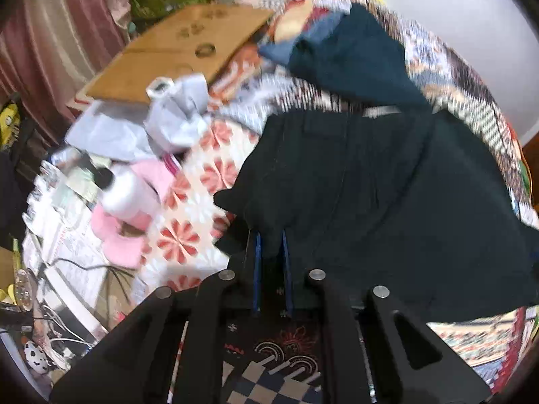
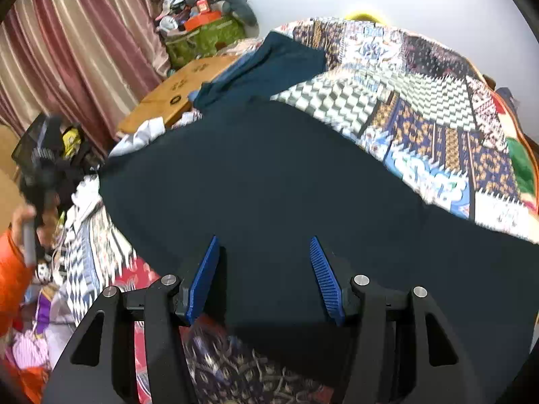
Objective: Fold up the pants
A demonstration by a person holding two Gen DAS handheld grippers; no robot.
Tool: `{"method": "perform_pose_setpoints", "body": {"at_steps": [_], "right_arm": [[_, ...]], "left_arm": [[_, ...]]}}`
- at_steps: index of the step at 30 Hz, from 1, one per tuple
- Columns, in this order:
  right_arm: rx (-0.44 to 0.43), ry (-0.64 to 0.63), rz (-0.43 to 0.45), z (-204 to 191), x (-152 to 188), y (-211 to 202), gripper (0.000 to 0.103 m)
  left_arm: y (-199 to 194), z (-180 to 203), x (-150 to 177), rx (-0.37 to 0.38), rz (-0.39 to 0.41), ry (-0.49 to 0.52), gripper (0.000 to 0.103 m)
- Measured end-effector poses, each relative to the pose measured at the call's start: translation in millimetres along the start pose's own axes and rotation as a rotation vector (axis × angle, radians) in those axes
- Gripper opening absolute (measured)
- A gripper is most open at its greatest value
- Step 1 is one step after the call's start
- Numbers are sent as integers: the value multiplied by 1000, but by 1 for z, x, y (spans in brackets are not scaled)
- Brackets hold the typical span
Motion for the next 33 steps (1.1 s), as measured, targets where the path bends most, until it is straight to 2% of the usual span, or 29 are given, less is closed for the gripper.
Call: {"method": "perform_pose_setpoints", "body": {"at_steps": [2, 6, 10, 11, 13, 16, 19, 22, 24, 26, 29, 31, 33], "right_arm": [[-9, 13, 15, -4, -12, 2, 52], [-3, 12, 28, -14, -32, 16, 54], [19, 15, -32, -8, -29, 40, 55], [29, 18, -52, -4, -26, 44, 55], [17, 47, -51, 7, -19, 42, 57], [45, 112, -56, 36, -7, 30, 58], [86, 159, -64, 67, 9, 18, 62], [165, 191, -96, 100, 25, 9, 62], [237, 204, -135, 127, 41, 5, 62], [264, 227, -146, 147, 53, -6, 62], [274, 251, -131, 160, 61, -30, 61], [331, 271, -128, 167, 70, -49, 62], [332, 286, -106, 167, 77, -65, 62]], "left_arm": [[5, 1, 5, -7, 0, 15, 18], [-4, 3, 7, -67, 30, 97, 25], [-20, 1, 6, -115, 62, 156, 42], [-25, 1, 5, -113, 69, 164, 50], [-34, 2, 2, -95, 79, 170, 60], [-47, 9, -9, -90, 110, 178, 69], [-52, 28, -21, -63, 125, 189, 71], [-50, 54, -27, -27, 124, 217, 75], [-44, 80, -27, 0, 111, 262, 76], [-36, 105, -24, 14, 93, 317, 76], [-23, 143, -20, 12, 71, 406, 76], [-19, 160, -23, -16, 91, 444, 76], [-19, 178, -26, -20, 98, 486, 76]]}}
Point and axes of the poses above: each gripper's, at about its wrist camera, not at the fingertips, and y roughly the way its jaws point, z to its right, x to its underside, the point moved 8 cm from there along y, roughly the way its jaws point, and after that the axes turned 4 degrees about -z, right-handed, at the moved point
